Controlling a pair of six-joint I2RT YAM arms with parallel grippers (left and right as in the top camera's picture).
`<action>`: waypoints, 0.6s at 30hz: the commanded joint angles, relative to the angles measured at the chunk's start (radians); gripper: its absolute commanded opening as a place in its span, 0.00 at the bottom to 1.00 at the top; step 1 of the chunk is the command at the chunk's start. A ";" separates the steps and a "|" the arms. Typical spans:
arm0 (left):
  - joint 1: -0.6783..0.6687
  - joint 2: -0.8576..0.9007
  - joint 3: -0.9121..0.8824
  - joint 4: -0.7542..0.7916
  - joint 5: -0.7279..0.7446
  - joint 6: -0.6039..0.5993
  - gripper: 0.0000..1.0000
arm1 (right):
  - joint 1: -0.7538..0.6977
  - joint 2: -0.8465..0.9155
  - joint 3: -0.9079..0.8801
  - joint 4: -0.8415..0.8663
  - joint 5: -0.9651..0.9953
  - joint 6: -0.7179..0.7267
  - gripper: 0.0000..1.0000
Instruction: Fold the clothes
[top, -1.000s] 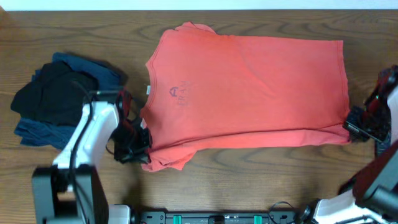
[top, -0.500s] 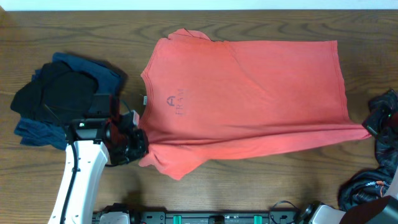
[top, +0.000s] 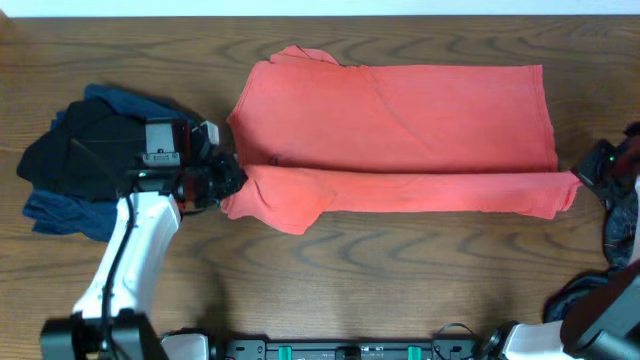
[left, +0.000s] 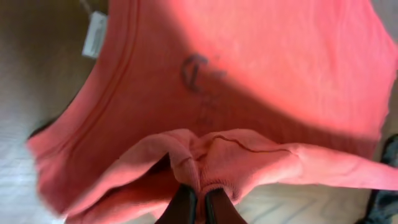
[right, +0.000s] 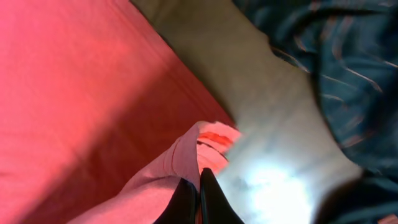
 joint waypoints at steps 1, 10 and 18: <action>0.005 0.067 -0.001 0.056 0.042 -0.053 0.06 | 0.037 0.048 0.000 0.042 -0.017 0.012 0.01; 0.005 0.223 -0.001 0.266 0.042 -0.103 0.06 | 0.075 0.197 0.000 0.194 -0.009 0.014 0.01; 0.005 0.298 -0.001 0.349 0.041 -0.102 0.06 | 0.075 0.265 0.000 0.234 -0.006 0.017 0.01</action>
